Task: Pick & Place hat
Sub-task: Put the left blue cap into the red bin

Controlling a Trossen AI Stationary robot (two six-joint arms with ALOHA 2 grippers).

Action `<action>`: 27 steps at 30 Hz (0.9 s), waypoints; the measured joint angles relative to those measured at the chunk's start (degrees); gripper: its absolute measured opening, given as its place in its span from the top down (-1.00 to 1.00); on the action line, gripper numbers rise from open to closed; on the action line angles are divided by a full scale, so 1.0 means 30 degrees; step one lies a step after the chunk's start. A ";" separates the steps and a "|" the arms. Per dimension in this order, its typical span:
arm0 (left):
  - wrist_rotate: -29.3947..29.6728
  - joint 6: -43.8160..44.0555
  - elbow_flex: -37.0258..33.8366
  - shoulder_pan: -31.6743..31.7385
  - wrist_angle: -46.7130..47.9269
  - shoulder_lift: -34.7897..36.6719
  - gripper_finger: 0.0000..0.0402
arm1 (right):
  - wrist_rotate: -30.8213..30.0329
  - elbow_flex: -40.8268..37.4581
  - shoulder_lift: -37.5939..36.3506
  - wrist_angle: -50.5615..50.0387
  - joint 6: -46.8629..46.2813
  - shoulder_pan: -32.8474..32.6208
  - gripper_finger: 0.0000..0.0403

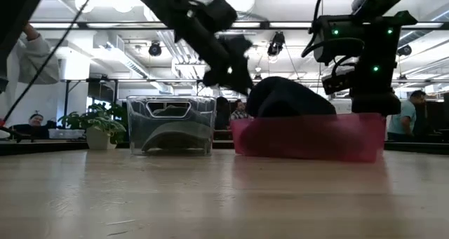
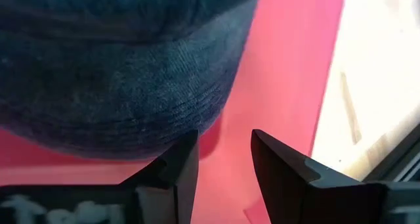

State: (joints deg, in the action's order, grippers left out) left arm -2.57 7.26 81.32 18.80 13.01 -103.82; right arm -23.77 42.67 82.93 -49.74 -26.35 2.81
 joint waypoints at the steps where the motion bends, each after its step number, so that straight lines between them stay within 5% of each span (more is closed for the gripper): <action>1: -0.0348 0.0046 0.0478 0.0139 0.0950 -0.0476 0.18 | 0.0067 -0.0106 -0.0115 -0.0008 -0.0060 -0.0007 0.32; 6: -0.1083 -0.0968 0.2340 0.0288 0.3713 -0.2247 0.18 | 0.0077 -0.0281 -0.0364 0.0309 0.0010 0.0007 0.32; 13: -0.3949 -0.2058 0.3366 0.0329 0.1462 -0.3924 0.18 | 0.0080 -0.0322 -0.0371 0.0479 0.0197 0.0093 0.32; 20: -0.4218 -0.2816 0.3415 0.0943 -0.0240 -0.4745 0.18 | 0.0280 -0.0908 -0.0407 0.2494 0.2066 0.0215 0.32; 22: -0.5843 -0.2379 0.3439 0.1257 -0.0306 -0.4966 0.18 | 0.0266 -0.0903 -0.0407 0.2958 0.2731 0.0209 0.32; 27: -1.3423 0.1676 0.3397 0.1903 -0.2198 -0.5653 0.18 | -0.0635 -0.0761 -0.0400 0.3622 0.3999 0.0189 0.32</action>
State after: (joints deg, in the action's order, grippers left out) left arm -42.84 12.29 91.51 24.50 6.41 -120.78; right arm -25.67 40.38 81.73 -38.87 -14.36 3.38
